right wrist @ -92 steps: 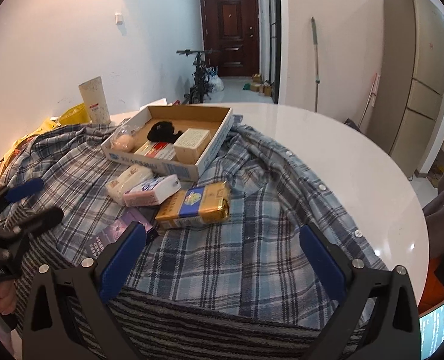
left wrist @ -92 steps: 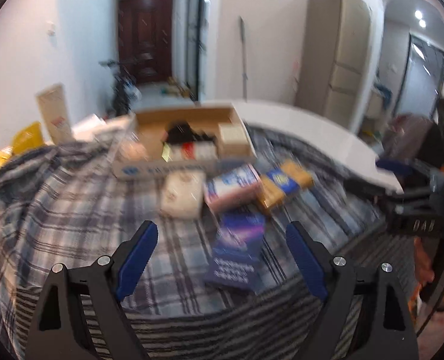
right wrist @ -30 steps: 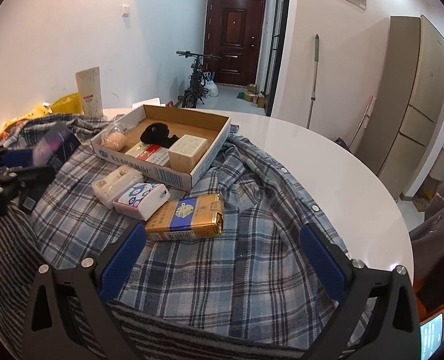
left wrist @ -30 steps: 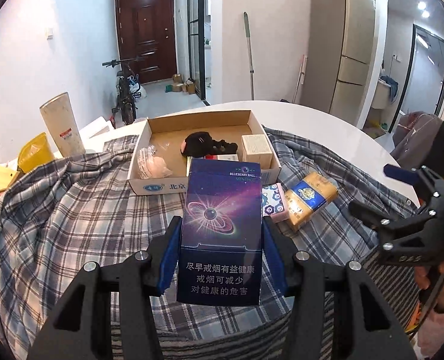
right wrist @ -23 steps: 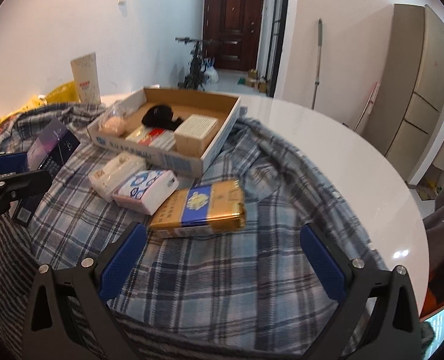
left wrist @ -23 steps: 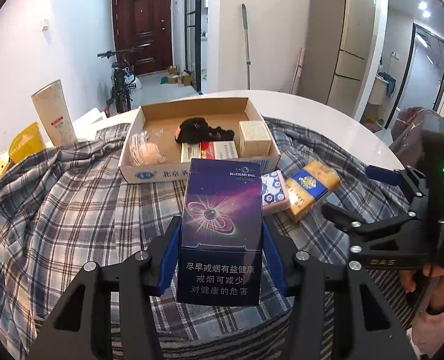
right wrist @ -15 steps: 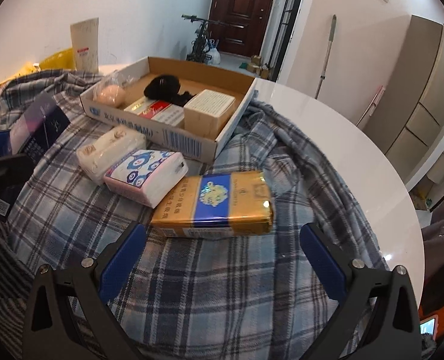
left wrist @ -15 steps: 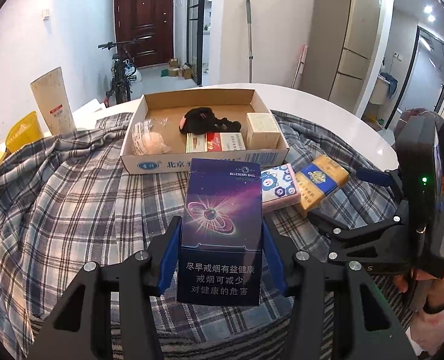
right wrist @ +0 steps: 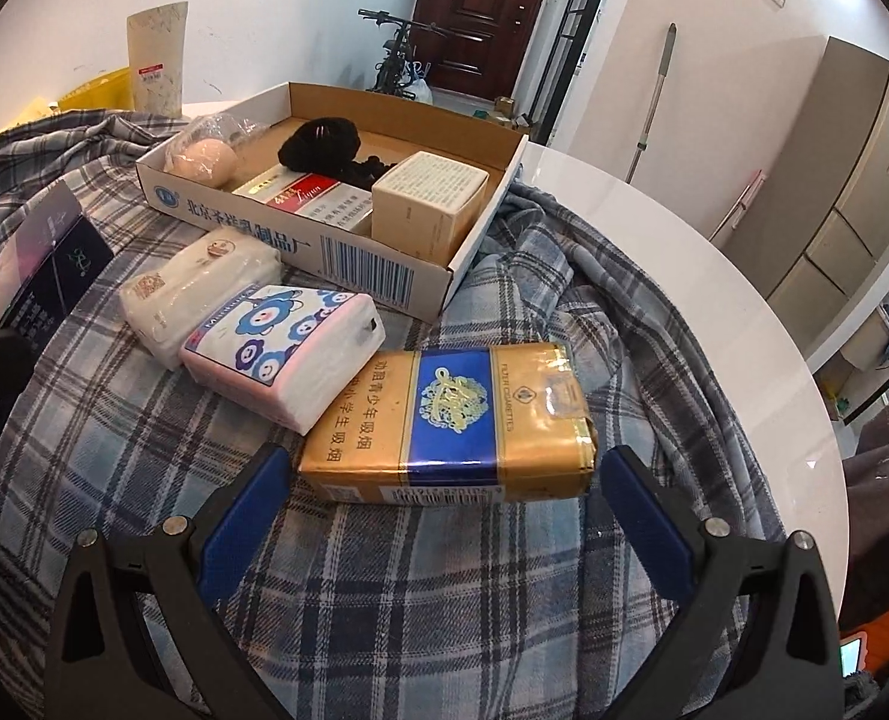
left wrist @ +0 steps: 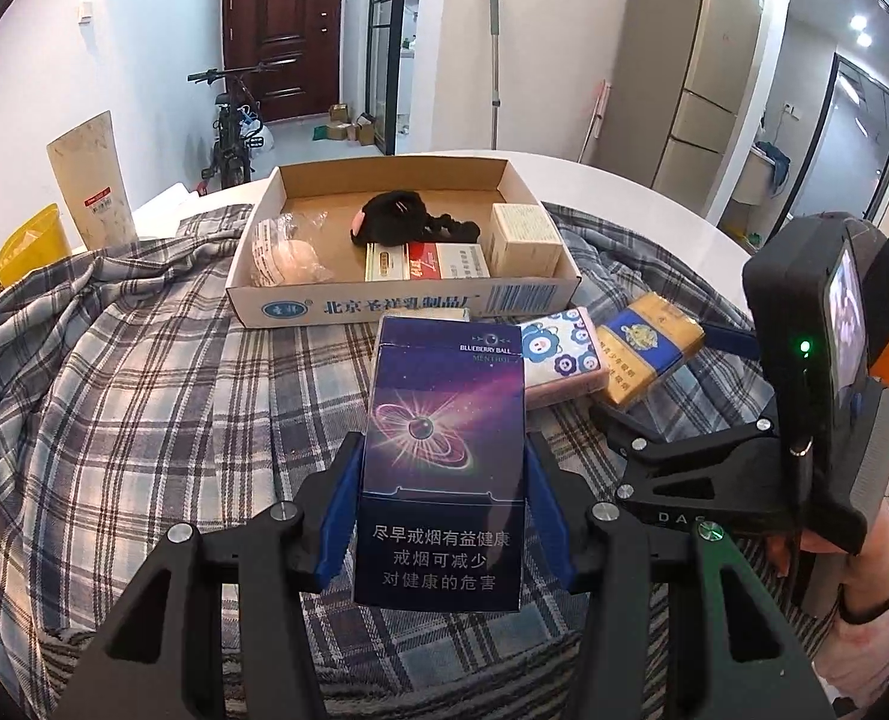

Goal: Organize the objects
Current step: 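Hold the purple box with the left gripper while the right gripper grasps the gold-blue pack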

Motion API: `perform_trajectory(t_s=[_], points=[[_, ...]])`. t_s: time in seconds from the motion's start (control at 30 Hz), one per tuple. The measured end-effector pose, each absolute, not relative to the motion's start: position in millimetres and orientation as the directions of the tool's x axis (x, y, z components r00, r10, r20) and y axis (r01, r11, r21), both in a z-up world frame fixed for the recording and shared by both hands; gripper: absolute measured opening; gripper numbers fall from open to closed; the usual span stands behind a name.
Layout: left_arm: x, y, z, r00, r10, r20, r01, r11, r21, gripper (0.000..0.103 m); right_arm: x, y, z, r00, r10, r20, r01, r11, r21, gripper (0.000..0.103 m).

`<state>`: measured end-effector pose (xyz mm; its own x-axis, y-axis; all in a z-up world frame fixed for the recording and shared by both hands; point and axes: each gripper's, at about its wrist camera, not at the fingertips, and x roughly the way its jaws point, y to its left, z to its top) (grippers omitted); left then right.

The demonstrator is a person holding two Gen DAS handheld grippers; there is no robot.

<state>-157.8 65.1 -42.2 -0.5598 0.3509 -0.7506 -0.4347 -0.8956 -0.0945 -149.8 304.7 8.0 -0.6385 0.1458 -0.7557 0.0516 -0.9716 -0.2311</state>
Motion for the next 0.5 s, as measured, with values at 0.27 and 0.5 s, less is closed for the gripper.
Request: perform_trajectory(t_s=[0.27,0.5], points=[[-152.2,63.5,-35.4,-0.572,0.350,-0.741,-0.431,-0.898,-0.091,0.054,-152.9,315.9,8.8,-0.635,0.110,-0.765,0.033,-0.985,-0.169,0.087],[-142.3,55.1,-24.6,-0.589,0.339,-0.733,-0.417,-0.905,-0.084,0.054,-139.4,324.2,25.2,-0.681,0.112,-0.724,-0.001,-0.988,-0.153,0.087]])
